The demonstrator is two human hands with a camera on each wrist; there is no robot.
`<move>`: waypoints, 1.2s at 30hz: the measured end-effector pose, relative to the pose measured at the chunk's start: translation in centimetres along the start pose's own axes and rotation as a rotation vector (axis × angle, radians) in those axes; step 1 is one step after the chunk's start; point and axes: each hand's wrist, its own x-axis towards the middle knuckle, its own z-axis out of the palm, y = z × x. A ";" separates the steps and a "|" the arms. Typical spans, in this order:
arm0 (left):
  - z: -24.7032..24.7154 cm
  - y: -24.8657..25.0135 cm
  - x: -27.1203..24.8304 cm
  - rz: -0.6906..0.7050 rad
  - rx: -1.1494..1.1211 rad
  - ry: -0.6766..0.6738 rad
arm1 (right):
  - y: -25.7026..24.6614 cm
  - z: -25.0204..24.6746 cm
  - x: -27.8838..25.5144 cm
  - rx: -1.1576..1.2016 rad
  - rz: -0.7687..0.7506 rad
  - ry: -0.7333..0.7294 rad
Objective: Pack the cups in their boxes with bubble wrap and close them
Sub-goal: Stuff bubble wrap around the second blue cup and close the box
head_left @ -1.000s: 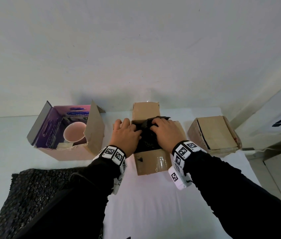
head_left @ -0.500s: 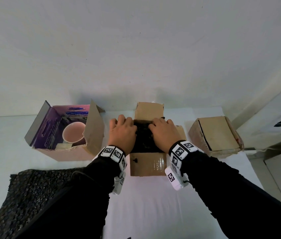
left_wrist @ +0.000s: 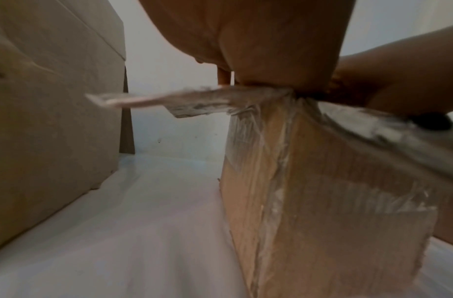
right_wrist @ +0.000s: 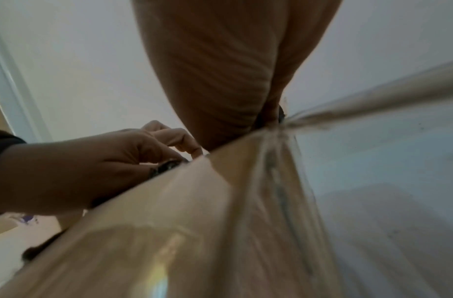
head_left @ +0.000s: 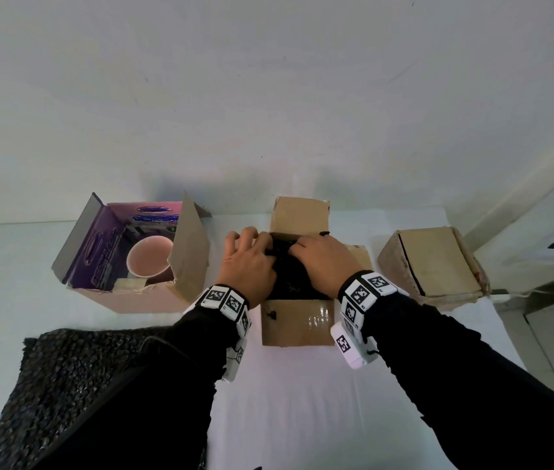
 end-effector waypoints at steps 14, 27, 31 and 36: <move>-0.5 0.0 -0.7 0.057 -0.068 0.076 | 0.3 0.1 -1.8 -0.152 0.024 0.109; 0.2 -0.8 -3.5 0.105 -0.343 0.232 | -1.1 0.7 -3.8 0.324 0.083 0.224; 0.2 -0.2 -6.5 0.189 -0.404 0.297 | -2.9 2.1 -5.3 0.331 0.058 0.152; -0.2 -0.4 -8.1 0.224 -0.248 0.177 | -3.3 2.4 -5.9 0.261 0.012 0.119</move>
